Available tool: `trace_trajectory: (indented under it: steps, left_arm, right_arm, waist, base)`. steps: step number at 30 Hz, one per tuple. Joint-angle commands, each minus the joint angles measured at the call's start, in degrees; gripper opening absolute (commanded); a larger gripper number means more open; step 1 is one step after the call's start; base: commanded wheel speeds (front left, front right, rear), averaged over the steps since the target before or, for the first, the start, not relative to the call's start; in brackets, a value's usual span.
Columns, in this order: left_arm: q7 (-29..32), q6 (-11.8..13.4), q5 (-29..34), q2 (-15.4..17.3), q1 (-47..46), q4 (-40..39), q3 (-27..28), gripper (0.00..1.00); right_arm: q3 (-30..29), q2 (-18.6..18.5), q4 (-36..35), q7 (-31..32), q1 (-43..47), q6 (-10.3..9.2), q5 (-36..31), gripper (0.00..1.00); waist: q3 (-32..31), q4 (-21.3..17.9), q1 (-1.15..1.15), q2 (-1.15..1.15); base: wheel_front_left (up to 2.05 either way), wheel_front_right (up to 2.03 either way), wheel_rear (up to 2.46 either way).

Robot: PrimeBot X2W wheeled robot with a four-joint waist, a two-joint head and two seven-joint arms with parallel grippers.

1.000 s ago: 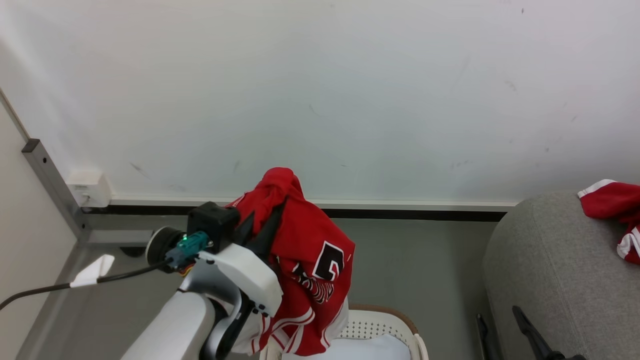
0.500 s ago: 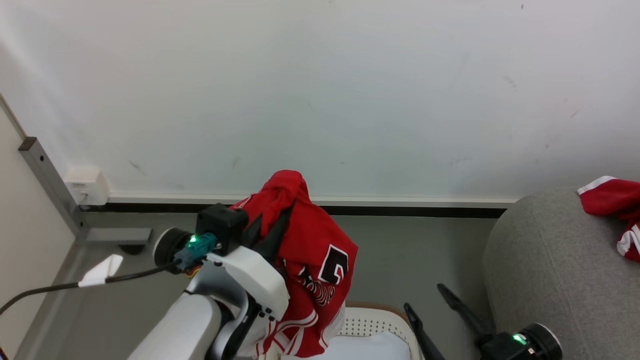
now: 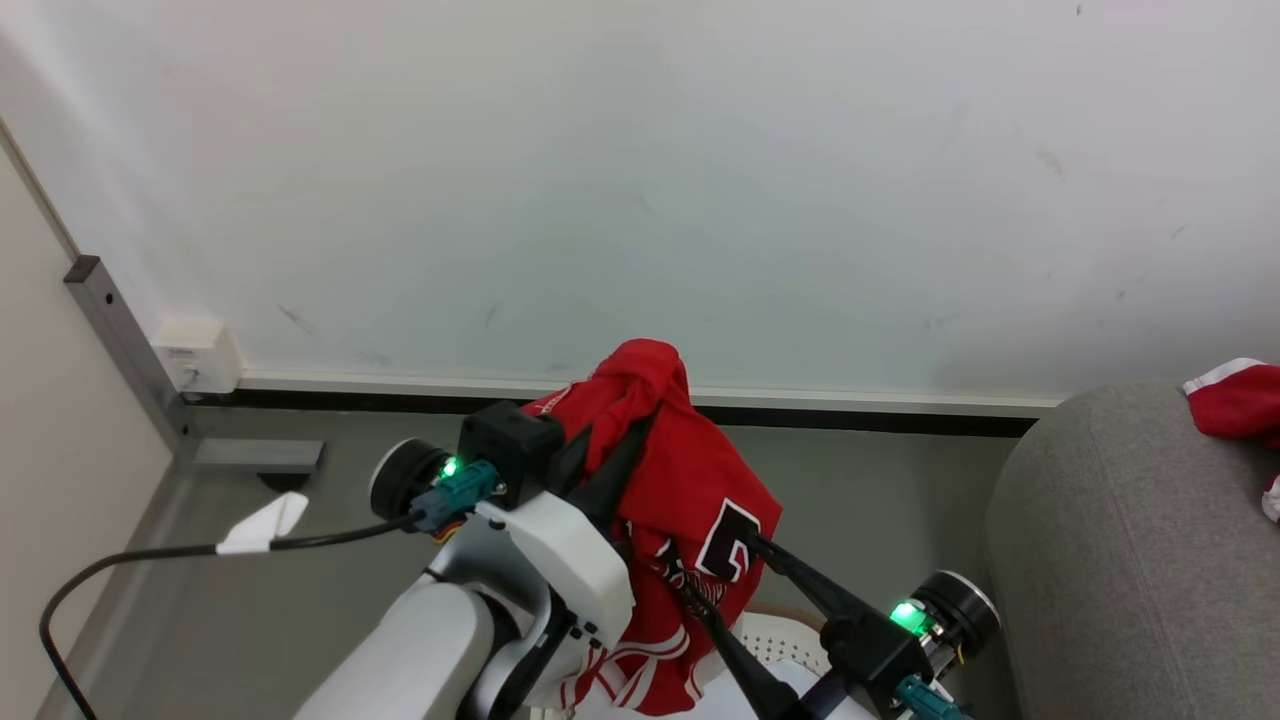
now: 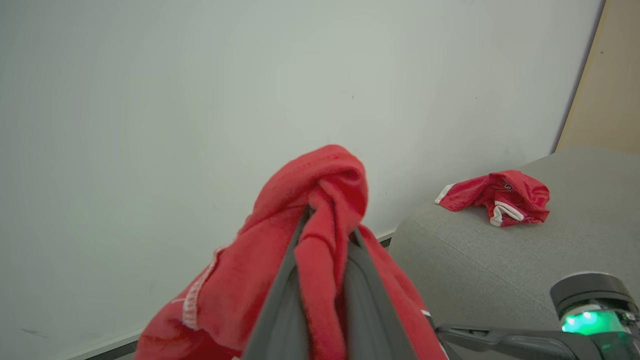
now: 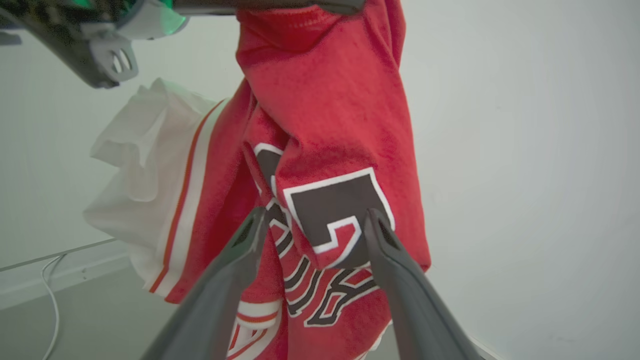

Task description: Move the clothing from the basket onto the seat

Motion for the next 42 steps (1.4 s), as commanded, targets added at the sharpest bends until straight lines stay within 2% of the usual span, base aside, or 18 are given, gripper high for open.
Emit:
trace_trajectory:
  steps: [1, 9, 16, 17, 18, 21, 33, 34, 35, 37, 38, 39, 42]
  left_arm:
    - [0.2, -0.2, 0.4, 0.1, -0.7, -0.2, -0.1, 0.00]
    - [1.0, -0.7, 0.2, -1.1, -1.1, -1.0, -2.0, 0.00]
    - [1.5, -1.1, -0.9, -1.8, -1.1, -1.8, -3.0, 0.00]
    - [1.6, -1.2, -1.0, -1.9, -1.0, -1.8, -3.1, 0.00]
    - [1.6, -1.2, -1.0, -2.0, -1.1, -1.8, -3.1, 0.00]
    - [1.7, -1.3, -1.1, -2.0, -1.2, -1.8, -3.3, 0.00]
    - [1.1, -0.5, -1.6, -1.2, -0.5, -1.1, -3.1, 0.00]
    - [1.0, -0.6, -1.6, -1.1, -0.5, -1.0, -3.1, 0.08]
    - [0.9, -0.5, -1.5, -1.1, -0.4, -0.8, -3.1, 0.24]
    - [1.0, -0.5, -1.5, -1.1, -0.2, -0.4, -3.3, 0.58]
    - [1.1, -0.6, -1.6, -1.1, -0.1, -0.2, -3.5, 0.85]
    - [1.2, -0.7, -1.6, -1.1, 0.0, -0.1, -3.6, 1.00]
    - [1.2, -0.8, -1.9, -1.0, 0.3, 0.4, -3.9, 1.00]
  right_arm:
    - [0.1, 0.0, 0.8, 0.0, -1.3, -0.15, -0.6, 1.00]
    - [2.0, 0.6, 7.1, 0.0, -6.8, -0.15, -6.9, 1.00]
    - [2.0, 0.6, 8.7, 0.0, -8.5, -0.15, -6.6, 1.00]
    - [1.8, 0.6, 8.8, 0.0, -8.6, -0.15, -6.2, 0.89]
    - [1.7, 0.6, 9.0, 0.0, -8.6, -0.15, -5.6, 0.63]
    - [1.8, 0.6, 9.8, 0.0, -8.4, -0.15, -4.0, 0.02]
    - [0.6, 0.6, 9.8, 0.0, -8.5, -0.15, 1.0, 0.00]
    - [0.3, 0.6, 9.7, 0.0, -8.4, -0.15, 1.3, 0.00]
    - [0.2, 0.6, 9.6, 0.0, -8.3, -0.15, 1.5, 0.00]
    - [-0.6, 0.6, 9.3, 0.0, -8.0, -0.15, 2.3, 0.00]
    - [-0.9, 0.6, 9.2, 0.0, -7.9, -0.15, 2.5, 0.00]
    - [-1.4, 0.6, 9.1, 0.0, -7.9, -0.15, 2.7, 0.00]
    - [-3.2, 0.6, 8.6, 0.0, -8.1, -0.15, 3.3, 0.00]
  waist:
    - [0.1, 0.2, 0.00, 0.00]
    - [-0.1, 1.4, 0.00, 0.00]
    - [-0.2, 1.9, 0.00, 0.00]
    - [-0.2, 2.0, 0.00, 0.00]
    - [-0.2, 2.0, 0.00, 0.00]
    - [-0.2, 2.0, 0.00, 0.00]
    - [-0.2, 1.0, 0.00, 0.00]
    - [-0.2, 0.9, 0.00, 0.00]
    - [-0.2, 0.9, 0.00, 0.00]
    - [-0.3, 0.7, 0.00, 0.00]
    - [-0.3, 0.7, 0.00, 0.00]
    - [-0.3, 0.6, 0.00, 0.00]
    - [-0.3, 0.4, 0.00, 0.00]
  base:
    - [0.00, 0.00, 0.00]
    - [0.00, 0.00, 0.00]
    - [0.00, 0.00, 0.00]
    - [0.00, 0.00, 0.00]
    - [0.00, 0.00, 0.00]
    - [0.00, 0.00, 0.00]
    - [0.00, 0.00, 0.00]
    - [0.00, 0.00, 0.00]
    - [0.00, 0.00, 0.00]
    - [0.00, 0.00, 0.00]
    - [0.00, 0.00, 0.00]
    - [0.00, 0.00, 0.00]
    - [0.00, 0.00, 0.00]
